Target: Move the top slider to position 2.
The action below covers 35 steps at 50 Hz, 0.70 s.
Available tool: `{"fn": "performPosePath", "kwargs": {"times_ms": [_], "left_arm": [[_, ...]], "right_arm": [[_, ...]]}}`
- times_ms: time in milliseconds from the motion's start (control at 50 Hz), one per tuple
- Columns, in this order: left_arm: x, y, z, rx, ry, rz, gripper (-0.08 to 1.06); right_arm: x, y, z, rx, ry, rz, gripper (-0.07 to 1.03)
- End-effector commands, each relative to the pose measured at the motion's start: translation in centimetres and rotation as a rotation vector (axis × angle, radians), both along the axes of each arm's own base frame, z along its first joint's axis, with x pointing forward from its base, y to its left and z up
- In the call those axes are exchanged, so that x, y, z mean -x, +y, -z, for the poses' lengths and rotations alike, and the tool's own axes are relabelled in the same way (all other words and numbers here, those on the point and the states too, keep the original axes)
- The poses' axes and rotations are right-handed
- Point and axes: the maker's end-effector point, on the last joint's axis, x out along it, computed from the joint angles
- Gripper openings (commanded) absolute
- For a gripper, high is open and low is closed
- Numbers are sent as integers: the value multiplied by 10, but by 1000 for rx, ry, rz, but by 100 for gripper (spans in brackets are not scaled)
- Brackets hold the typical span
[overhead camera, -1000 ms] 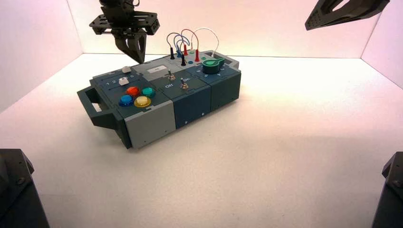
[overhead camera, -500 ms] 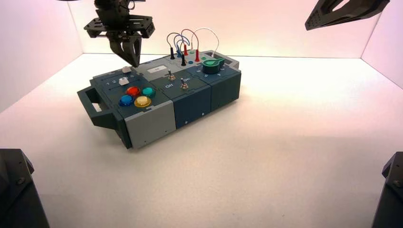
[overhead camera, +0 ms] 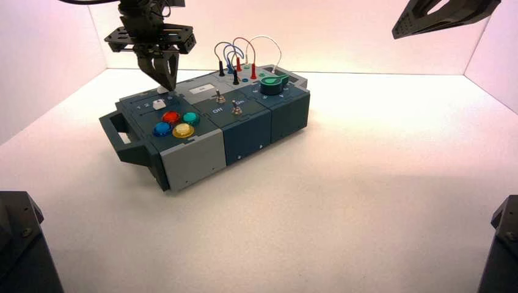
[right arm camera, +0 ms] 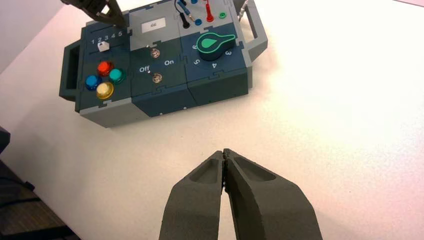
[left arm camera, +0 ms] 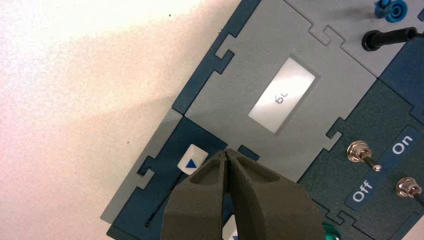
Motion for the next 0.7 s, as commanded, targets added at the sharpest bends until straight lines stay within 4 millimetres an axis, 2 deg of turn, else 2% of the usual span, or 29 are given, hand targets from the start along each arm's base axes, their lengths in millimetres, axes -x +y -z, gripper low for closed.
{"fn": "performPosePath", "kwargs": {"times_ms": [20, 700], "left_arm": [[-7, 7, -11, 5, -34, -19, -3], [-4, 15, -8, -2, -21, -31, -3]], "right_arm": [[-5, 3, -10, -18, -21, 5, -2], [-4, 3, -10, -18, -21, 4, -2]]}}
